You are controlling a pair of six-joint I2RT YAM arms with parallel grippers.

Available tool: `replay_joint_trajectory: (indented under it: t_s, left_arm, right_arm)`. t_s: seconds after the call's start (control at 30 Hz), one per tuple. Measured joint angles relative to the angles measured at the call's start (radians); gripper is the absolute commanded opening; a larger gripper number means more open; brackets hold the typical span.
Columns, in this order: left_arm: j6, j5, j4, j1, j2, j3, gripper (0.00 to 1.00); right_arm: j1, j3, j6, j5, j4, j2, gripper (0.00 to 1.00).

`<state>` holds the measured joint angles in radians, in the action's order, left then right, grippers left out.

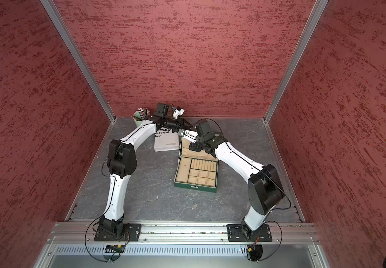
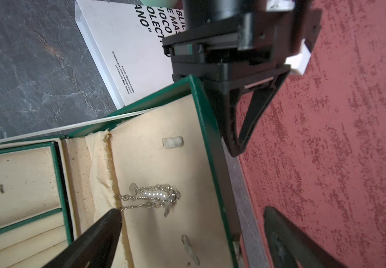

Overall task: Put jewelry chain into jewelry box
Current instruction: Close the fastener on the jewelry box.

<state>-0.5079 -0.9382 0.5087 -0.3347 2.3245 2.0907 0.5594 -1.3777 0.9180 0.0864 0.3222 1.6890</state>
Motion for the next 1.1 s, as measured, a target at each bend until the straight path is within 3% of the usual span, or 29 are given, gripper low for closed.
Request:
replay_joint_trajectory:
  t_s: [0.4,1.1]
  left_arm:
    - [0.000,-0.001,0.000,0.001,0.000,0.000,0.33]
    - [0.001,-0.003,0.003,0.001,0.000,0.000,0.31]
  right_arm:
    - [-0.026,-0.003,0.157,0.026,-0.066,0.013,0.97]
    - [-0.034,-0.003,0.197,0.016,-0.094,0.016,0.96]
